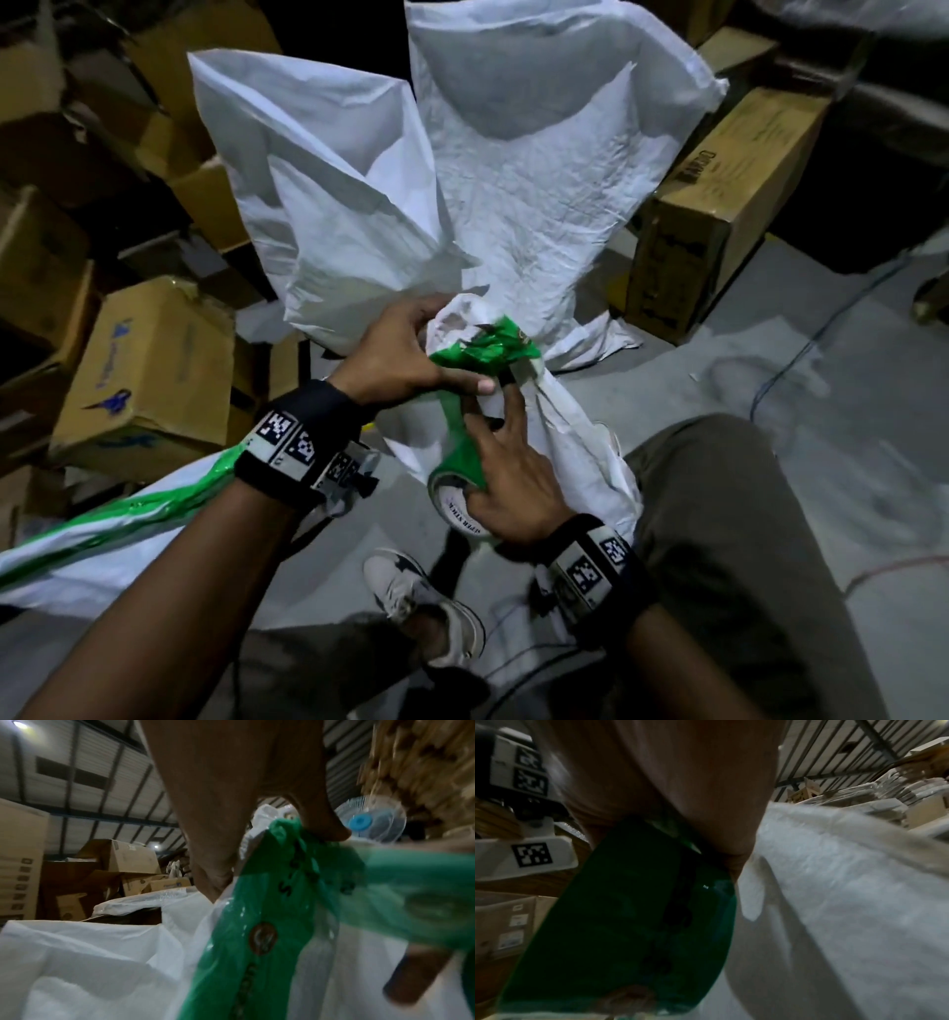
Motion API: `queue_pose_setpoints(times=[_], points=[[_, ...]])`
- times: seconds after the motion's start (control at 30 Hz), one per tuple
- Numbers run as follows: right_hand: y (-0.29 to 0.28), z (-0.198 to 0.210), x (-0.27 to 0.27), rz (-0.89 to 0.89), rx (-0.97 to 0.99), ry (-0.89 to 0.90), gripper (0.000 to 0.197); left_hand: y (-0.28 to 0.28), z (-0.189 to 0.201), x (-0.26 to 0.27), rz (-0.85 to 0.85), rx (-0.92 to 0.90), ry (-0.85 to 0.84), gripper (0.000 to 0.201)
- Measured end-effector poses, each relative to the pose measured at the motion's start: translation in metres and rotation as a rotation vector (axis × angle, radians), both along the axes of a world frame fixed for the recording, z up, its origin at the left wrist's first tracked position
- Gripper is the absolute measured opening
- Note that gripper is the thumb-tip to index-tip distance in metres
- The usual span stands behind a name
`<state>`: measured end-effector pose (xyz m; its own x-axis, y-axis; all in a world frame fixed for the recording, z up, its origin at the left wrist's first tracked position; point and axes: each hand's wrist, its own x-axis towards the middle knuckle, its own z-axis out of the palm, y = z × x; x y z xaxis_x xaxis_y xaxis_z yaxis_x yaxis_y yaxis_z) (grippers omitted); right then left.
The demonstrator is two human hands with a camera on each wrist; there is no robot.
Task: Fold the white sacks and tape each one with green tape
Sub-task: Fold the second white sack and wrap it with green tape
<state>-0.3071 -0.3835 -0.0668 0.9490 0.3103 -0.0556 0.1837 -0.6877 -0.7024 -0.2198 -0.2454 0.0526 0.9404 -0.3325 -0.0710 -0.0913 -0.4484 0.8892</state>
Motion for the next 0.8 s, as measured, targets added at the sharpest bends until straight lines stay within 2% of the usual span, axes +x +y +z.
queue_pose_setpoints(times=[0.1, 0.2, 0.3, 0.37, 0.47, 0.5, 0.57, 0.67, 0.8], points=[[0.001, -0.01, 0.006, -0.018, 0.03, -0.076, 0.104, 0.012, -0.019, 0.016, 0.072, 0.344, -0.058, 0.061], [-0.001, -0.02, 0.009, -0.033, 0.074, -0.037, 0.107, 0.007, -0.041, 0.016, 0.093, 0.367, -0.048, 0.054], [-0.014, -0.023, 0.01, -0.041, 0.109, -0.026, 0.108, -0.008, -0.056, 0.015, 0.142, 0.478, -0.208, 0.07], [-0.027, -0.02, 0.008, -0.055, 0.137, -0.041, 0.113, -0.024, -0.054, 0.013, 0.15, 0.432, -0.252, 0.068], [-0.051, -0.003, 0.007, -0.107, 0.174, -0.096, 0.113, -0.053, -0.034, 0.009, 0.177, 0.329, -0.246, 0.047], [-0.06, 0.005, 0.008, -0.129, 0.19, -0.128, 0.111, -0.061, -0.026, 0.01, 0.193, 0.314, -0.241, 0.047], [-0.078, 0.024, 0.015, -0.158, 0.21, -0.18, 0.107, -0.076, -0.009, 0.015, 0.229, 0.282, -0.184, 0.055], [-0.102, 0.051, 0.03, -0.157, 0.201, -0.2, 0.102, -0.091, 0.016, 0.026, 0.284, 0.186, -0.083, 0.04], [-0.124, 0.084, 0.049, -0.177, 0.067, -0.217, 0.097, -0.1, 0.036, 0.034, 0.387, 0.059, 0.04, 0.035]])
